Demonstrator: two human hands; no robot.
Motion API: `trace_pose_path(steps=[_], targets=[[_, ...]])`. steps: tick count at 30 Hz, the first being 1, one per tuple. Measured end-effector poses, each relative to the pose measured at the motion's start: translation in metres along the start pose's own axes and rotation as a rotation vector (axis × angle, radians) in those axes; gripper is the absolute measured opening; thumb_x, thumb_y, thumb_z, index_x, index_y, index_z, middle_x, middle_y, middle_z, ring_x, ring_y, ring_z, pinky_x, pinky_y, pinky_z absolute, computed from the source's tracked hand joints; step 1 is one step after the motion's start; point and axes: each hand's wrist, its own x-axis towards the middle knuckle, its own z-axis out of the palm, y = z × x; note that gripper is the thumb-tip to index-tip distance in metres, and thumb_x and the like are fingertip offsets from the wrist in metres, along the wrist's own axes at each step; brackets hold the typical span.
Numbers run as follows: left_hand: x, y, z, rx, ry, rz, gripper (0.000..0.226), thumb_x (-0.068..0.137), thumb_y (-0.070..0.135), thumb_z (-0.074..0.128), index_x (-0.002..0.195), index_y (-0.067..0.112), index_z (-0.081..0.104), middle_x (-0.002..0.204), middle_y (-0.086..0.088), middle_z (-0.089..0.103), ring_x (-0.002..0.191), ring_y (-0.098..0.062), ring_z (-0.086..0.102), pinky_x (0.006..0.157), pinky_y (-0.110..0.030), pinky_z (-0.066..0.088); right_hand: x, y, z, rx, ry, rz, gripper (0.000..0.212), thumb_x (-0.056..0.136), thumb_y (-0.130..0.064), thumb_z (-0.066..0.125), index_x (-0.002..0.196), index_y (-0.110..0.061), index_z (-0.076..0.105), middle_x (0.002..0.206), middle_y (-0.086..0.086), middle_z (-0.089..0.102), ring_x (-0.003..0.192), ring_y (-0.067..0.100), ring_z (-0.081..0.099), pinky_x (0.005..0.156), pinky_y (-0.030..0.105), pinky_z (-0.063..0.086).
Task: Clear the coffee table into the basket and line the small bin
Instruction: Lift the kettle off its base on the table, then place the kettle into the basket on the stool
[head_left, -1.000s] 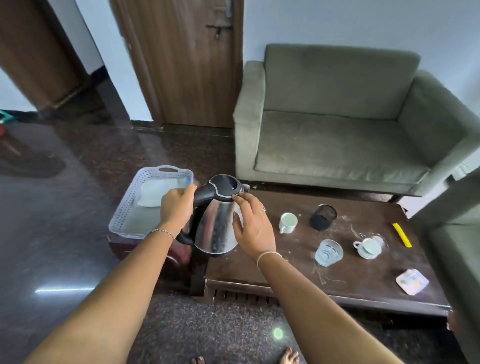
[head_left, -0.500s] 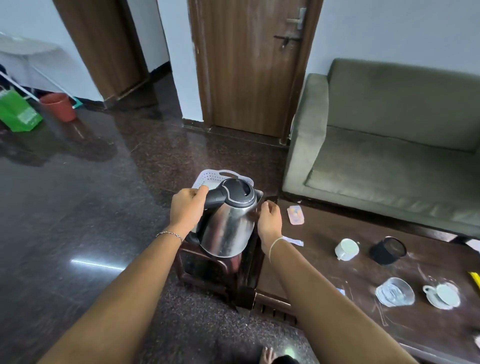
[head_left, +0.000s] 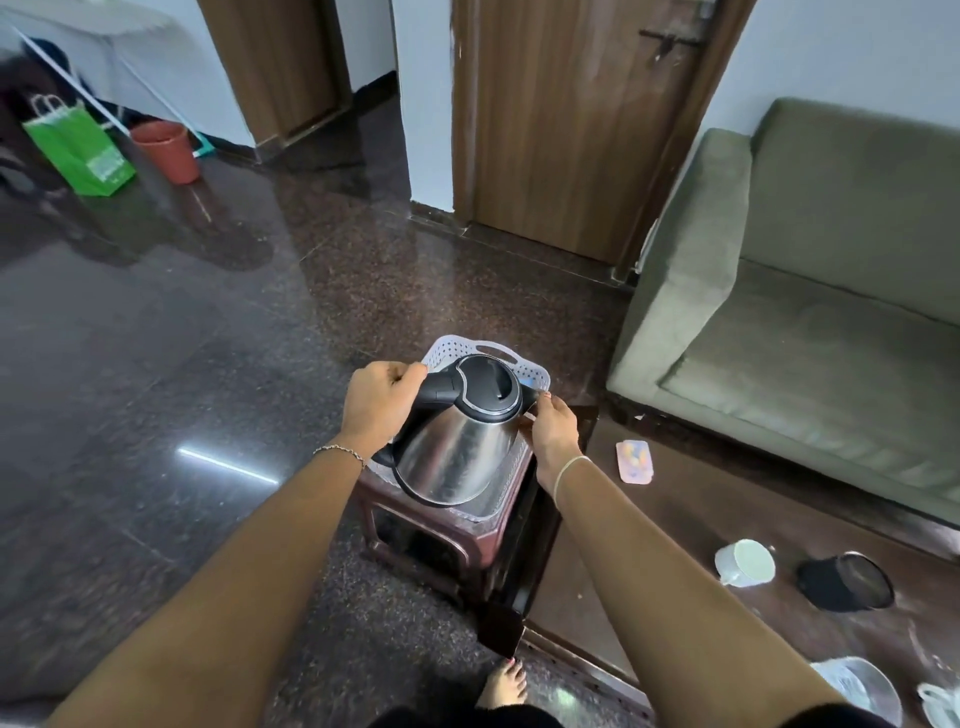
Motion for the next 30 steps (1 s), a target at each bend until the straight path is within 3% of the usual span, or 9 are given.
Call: trace_pose_path(steps=[3,6,8,13,15,20,22,25,30], targets=[[0.017,-0.006,0.003,-0.01,-0.012,-0.032,0.047,0.075,0.044,0.054,0.056,0.002,0.044,0.045,-0.001,0.034,0.045,-0.019,0.04,0.052,-0.046,0.043,0.011,-0.003,0.01,0.004,0.072,0.018,0.018,0.1,-0.024,0.045,0.108,-0.021,0.061,0.083,-0.007,0.062,0.065,0.01,0.059,0.069,0.024,0.053],[0.032,-0.013,0.009,-0.006,-0.044,-0.046,0.047,0.074,0.043,0.054,0.055,0.002,0.044,0.044,-0.001,0.034,0.045,-0.016,0.037,0.051,-0.045,0.039,0.025,0.002,0.017,-0.069,0.127,0.04,0.023,0.099,-0.022,0.046,0.104,-0.013,0.066,0.075,-0.005,0.06,0.064,0.014,0.059,0.083,0.036,0.055],[0.041,-0.02,0.014,0.003,-0.067,-0.048,0.047,0.073,0.044,0.054,0.054,0.002,0.045,0.044,0.0,0.034,0.045,-0.013,0.034,0.052,-0.044,0.035,0.029,0.008,0.021,-0.111,0.168,0.051,0.02,0.097,-0.022,0.048,0.089,-0.017,0.066,0.071,-0.004,0.061,0.069,0.018,0.061,0.089,0.042,0.055],[0.064,-0.041,0.028,-0.03,-0.167,-0.1,0.047,0.072,0.044,0.054,0.059,-0.001,0.052,0.049,-0.004,0.043,0.049,-0.013,0.04,0.054,-0.04,0.037,0.041,0.025,0.035,-0.177,0.308,0.08,0.032,0.095,-0.027,0.05,0.066,-0.021,0.06,0.07,-0.004,0.062,0.079,0.025,0.064,0.089,0.047,0.054],[0.074,-0.047,0.03,-0.053,-0.224,-0.114,0.047,0.072,0.044,0.055,0.061,-0.002,0.052,0.049,-0.004,0.045,0.047,-0.013,0.041,0.051,-0.036,0.038,0.046,0.029,0.041,-0.2,0.345,0.092,0.029,0.096,-0.027,0.049,0.071,-0.019,0.063,0.073,-0.002,0.063,0.085,0.029,0.066,0.088,0.045,0.054],[0.095,-0.061,0.035,-0.103,-0.429,-0.156,0.044,0.071,0.042,0.059,0.062,-0.001,0.052,0.056,-0.004,0.047,0.049,-0.014,0.046,0.047,-0.032,0.048,0.053,0.036,0.055,-0.331,0.48,0.125,0.032,0.098,-0.027,0.042,0.106,-0.01,0.069,0.099,0.009,0.068,0.091,0.032,0.062,0.078,0.029,0.046],[0.101,-0.067,0.038,-0.128,-0.512,-0.174,0.035,0.071,0.04,0.06,0.061,0.007,0.056,0.06,-0.005,0.048,0.057,-0.015,0.048,0.049,-0.029,0.052,0.056,0.04,0.06,-0.348,0.522,0.155,0.034,0.098,-0.026,0.041,0.108,-0.01,0.069,0.108,0.013,0.068,0.099,0.034,0.062,0.084,0.032,0.048],[0.105,-0.074,0.042,-0.159,-0.583,-0.189,0.027,0.073,0.037,0.06,0.064,0.012,0.06,0.064,-0.005,0.051,0.061,-0.016,0.05,0.05,-0.026,0.052,0.057,0.046,0.066,-0.377,0.584,0.169,0.035,0.099,-0.026,0.04,0.109,-0.008,0.068,0.11,0.014,0.068,0.099,0.035,0.062,0.078,0.028,0.043],[0.108,-0.085,0.047,-0.155,-0.592,-0.189,0.032,0.082,0.027,0.06,0.051,0.022,0.058,0.053,0.004,0.053,0.054,-0.011,0.052,0.04,-0.014,0.041,0.055,0.057,0.07,-0.418,0.661,0.165,0.034,0.099,-0.025,0.039,0.104,-0.01,0.069,0.105,0.014,0.069,0.08,0.028,0.053,0.072,0.026,0.036]])
